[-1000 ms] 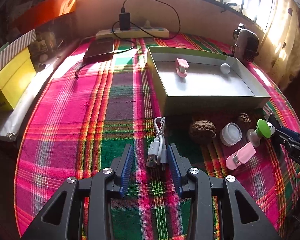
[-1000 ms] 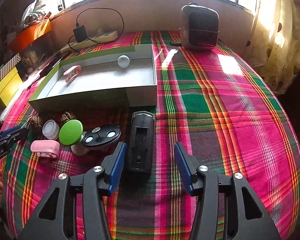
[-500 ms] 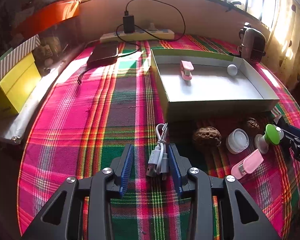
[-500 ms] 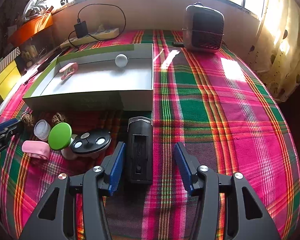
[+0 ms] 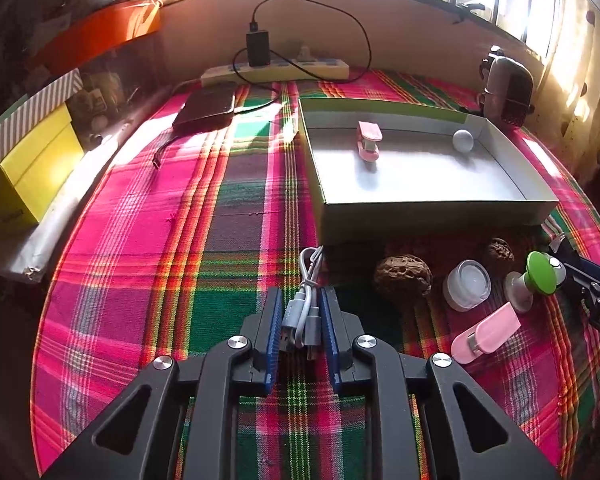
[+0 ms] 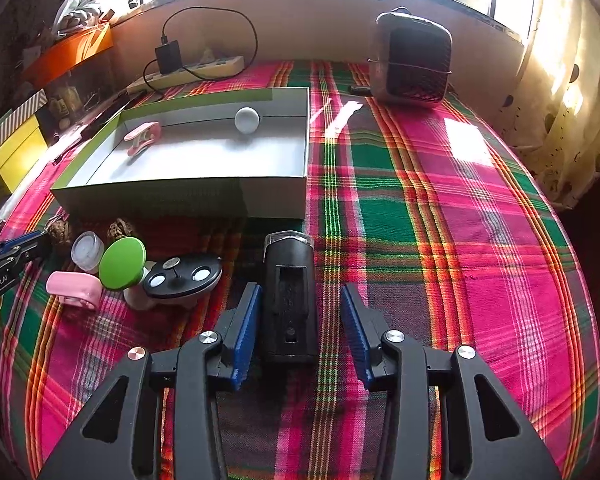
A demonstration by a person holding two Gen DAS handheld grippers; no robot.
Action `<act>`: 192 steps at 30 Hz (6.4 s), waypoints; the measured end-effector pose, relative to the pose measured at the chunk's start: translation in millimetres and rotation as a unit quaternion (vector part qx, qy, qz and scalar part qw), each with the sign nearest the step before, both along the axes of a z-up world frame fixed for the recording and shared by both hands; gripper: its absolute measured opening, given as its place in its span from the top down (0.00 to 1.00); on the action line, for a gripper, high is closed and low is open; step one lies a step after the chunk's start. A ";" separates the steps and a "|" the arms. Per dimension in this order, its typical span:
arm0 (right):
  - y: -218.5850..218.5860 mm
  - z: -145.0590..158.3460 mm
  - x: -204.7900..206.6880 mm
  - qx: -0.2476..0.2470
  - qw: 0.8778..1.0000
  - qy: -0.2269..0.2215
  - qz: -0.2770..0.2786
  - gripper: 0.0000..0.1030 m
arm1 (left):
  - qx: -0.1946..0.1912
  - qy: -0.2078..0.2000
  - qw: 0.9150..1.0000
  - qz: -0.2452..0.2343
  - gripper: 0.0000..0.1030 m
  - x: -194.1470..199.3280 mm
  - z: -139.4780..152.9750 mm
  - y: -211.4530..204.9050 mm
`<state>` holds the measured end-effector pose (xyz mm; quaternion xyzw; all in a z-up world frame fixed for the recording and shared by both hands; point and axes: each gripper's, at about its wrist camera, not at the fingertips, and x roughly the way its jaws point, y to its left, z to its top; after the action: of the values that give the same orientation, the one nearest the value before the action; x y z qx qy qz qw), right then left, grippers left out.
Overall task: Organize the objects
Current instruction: 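Grasp the white USB cable with left gripper while right gripper grasps the black device, then lift and carry the white cable and black device over the box, then lower the held cable and black device down into the box, then open left gripper releasing the cable while right gripper releases the black device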
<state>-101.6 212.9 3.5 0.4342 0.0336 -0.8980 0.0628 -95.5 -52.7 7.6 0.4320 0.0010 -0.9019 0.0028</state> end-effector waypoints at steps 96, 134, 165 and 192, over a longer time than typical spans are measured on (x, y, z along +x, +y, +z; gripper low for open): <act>-29.4 40.1 -112.3 -0.018 0.999 0.012 0.026 0.72 | 0.048 0.023 0.996 -0.070 0.84 -104.6 51.1 66.8; -48.5 8.3 -154.0 -0.013 0.999 -0.019 0.042 0.72 | 0.028 -0.016 0.997 -0.063 0.84 -154.0 14.3 80.7; -50.5 5.3 -159.9 -0.007 0.999 -0.024 0.040 0.72 | 0.029 -0.027 0.997 -0.061 0.83 -158.2 9.4 80.0; -53.9 7.6 -157.9 -0.004 0.999 -0.018 0.031 0.61 | 0.033 -0.027 0.998 -0.056 0.74 -153.0 11.3 77.8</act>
<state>-259.5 159.0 11.2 0.4488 0.0421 -0.8878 0.0928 -248.5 25.1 18.9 0.4555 0.0065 -0.8881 -0.0621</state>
